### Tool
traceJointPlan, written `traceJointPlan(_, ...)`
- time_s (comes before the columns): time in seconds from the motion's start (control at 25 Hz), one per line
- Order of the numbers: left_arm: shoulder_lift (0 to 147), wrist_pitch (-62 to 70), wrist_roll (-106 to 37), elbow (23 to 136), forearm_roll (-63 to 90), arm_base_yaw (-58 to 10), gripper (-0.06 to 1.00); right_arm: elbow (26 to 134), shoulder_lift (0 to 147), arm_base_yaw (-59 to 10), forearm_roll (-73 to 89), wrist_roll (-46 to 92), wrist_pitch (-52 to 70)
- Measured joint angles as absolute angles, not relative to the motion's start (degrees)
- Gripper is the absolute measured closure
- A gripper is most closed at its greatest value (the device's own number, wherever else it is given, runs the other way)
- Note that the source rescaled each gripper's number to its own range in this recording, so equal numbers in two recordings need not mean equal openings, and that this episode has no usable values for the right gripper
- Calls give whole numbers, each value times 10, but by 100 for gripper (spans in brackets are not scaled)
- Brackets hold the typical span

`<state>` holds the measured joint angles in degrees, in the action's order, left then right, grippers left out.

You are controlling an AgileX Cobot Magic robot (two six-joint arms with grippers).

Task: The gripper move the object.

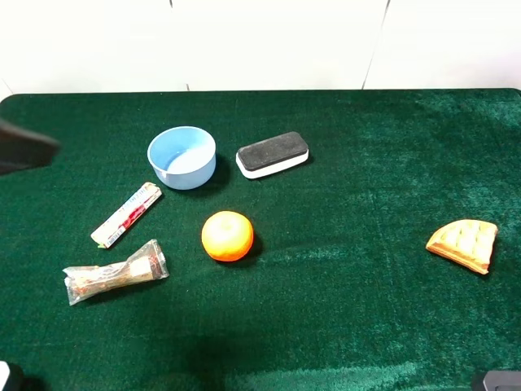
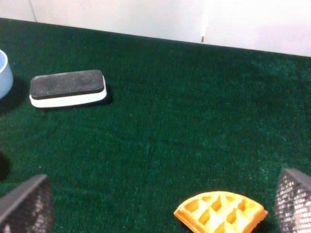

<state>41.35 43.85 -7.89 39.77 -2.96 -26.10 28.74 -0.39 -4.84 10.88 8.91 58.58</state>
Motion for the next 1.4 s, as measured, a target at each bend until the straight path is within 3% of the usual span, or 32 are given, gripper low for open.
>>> traceJointPlan(0.44,226,541,-35,313,-26,-157,-6,287,-4,-48,109,89,586)
traceJointPlan(1.4,158,602,61,289,-9,-147,-6,287,-4,-48,110,89,586)
